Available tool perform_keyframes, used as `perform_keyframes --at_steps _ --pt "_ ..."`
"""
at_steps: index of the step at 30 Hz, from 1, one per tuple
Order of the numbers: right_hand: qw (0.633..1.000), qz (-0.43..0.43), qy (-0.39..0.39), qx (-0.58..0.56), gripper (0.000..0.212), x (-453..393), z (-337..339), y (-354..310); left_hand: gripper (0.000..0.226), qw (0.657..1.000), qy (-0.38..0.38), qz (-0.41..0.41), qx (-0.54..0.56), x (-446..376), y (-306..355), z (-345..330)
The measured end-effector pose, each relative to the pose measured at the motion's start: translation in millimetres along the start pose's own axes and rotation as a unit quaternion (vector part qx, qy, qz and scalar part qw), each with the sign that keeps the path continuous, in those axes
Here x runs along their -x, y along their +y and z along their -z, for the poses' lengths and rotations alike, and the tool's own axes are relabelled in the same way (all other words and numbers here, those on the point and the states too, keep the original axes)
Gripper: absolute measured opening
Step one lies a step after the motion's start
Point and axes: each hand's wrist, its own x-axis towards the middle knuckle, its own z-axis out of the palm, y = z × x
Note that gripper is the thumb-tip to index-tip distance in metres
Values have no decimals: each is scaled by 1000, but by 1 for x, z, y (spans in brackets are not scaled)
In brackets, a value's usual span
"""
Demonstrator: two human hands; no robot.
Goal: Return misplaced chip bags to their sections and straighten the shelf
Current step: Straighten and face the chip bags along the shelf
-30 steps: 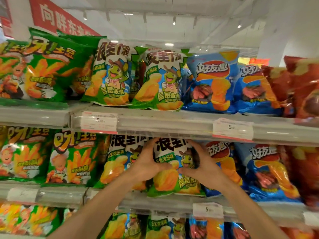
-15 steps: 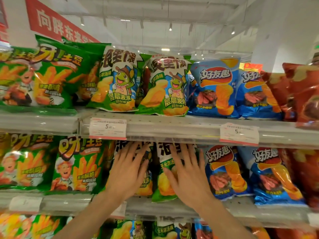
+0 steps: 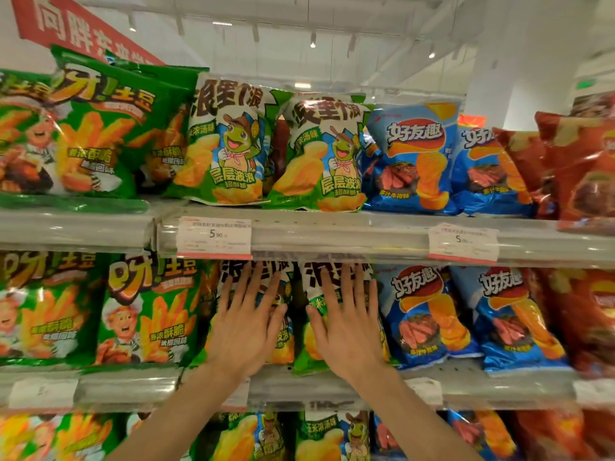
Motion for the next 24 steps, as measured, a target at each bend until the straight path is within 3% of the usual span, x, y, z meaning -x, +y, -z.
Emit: perform_keyframes --at_steps 5,7,9,11,14,19,24 --pt "987 18 76 -144 59 8 33 39 48 989 74 6 126 4 29 19" --pt "979 -20 126 -159 52 10 48 76 39 975 61 15 213 4 59 28" --pt "973 -78 130 -174 55 6 58 123 28 952 7 33 304 1 95 35" --pt "974 -107 74 -188 59 1 64 170 23 928 -43 54 367 -5 131 33" --pt "969 -77 -41 -230 49 -4 72 218 40 906 -104 75 404 -19 179 20" --pt "913 -62 -203 -350 78 -11 67 236 61 852 -187 142 468 -45 234 8" --pt "885 -53 -214 -410 90 -14 52 240 49 832 -161 229 479 -60 253 1"
